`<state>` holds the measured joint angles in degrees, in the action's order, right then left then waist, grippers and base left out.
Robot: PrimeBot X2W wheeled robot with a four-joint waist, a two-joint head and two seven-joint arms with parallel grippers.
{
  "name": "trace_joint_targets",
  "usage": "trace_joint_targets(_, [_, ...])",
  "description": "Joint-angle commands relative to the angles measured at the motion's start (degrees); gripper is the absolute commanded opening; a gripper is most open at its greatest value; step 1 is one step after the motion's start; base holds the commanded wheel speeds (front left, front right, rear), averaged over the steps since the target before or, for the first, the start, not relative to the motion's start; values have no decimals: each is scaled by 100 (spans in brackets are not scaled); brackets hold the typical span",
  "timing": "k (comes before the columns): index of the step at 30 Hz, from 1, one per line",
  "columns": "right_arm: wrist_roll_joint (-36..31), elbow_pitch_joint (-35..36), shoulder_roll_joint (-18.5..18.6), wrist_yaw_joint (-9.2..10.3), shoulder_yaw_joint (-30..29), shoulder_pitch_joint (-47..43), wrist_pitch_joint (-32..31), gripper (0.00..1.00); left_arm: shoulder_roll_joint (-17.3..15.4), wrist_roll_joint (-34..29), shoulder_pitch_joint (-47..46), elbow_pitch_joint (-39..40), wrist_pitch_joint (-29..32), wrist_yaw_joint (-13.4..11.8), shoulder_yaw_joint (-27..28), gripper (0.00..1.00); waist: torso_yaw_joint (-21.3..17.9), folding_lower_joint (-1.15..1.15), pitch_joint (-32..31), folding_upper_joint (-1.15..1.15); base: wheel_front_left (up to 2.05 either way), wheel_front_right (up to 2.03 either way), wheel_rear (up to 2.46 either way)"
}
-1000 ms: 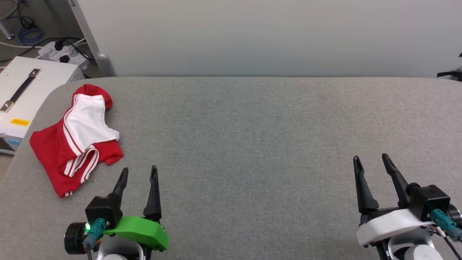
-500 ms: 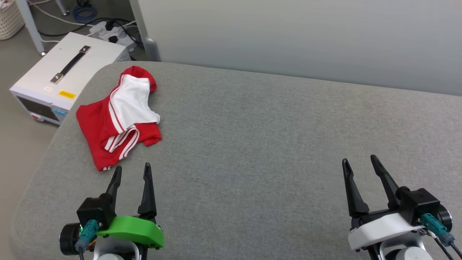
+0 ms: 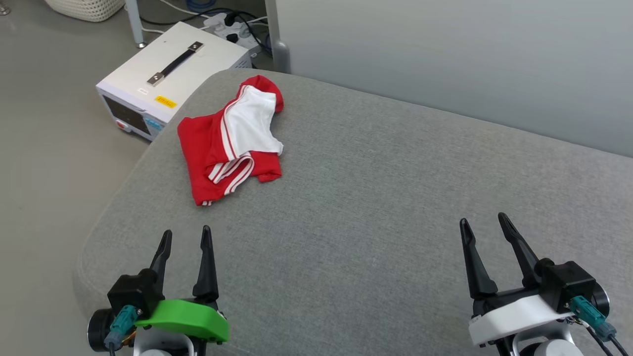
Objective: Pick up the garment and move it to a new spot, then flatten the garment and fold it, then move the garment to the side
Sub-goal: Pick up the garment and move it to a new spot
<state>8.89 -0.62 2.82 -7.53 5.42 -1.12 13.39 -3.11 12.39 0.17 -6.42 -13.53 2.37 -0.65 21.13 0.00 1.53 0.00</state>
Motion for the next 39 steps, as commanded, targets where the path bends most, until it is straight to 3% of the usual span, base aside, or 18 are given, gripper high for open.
trace_joint_targets(1, [52,-15,7,4,17,-71,68,100,22,81,35,-25,-53,41,-10,100,257,0,-3,0,0,0,0])
trace_joint_targets(10, [172,-70,6,4,88,-76,161,100,24,222,24,-112,-147,121,18,100,513,0,7,0,0,0,0])
trace_joint_targets(17, [152,-21,6,4,201,-28,161,100,24,313,-78,-242,-147,165,140,100,388,0,137,0,0,0,0])
trace_joint_targets(23, [-79,118,9,4,183,178,161,100,-45,168,-685,-659,-147,358,211,100,137,0,653,0,0,0,0])
trace_joint_targets(29, [-173,308,190,4,382,508,161,100,-595,335,-1959,-1690,309,486,-82,100,-214,0,1364,0,0,0,0])
trace_joint_targets(39, [-191,524,475,4,640,979,161,100,-1742,1613,-3849,-2552,2256,510,-1074,100,-845,0,2357,0,0,0,0])
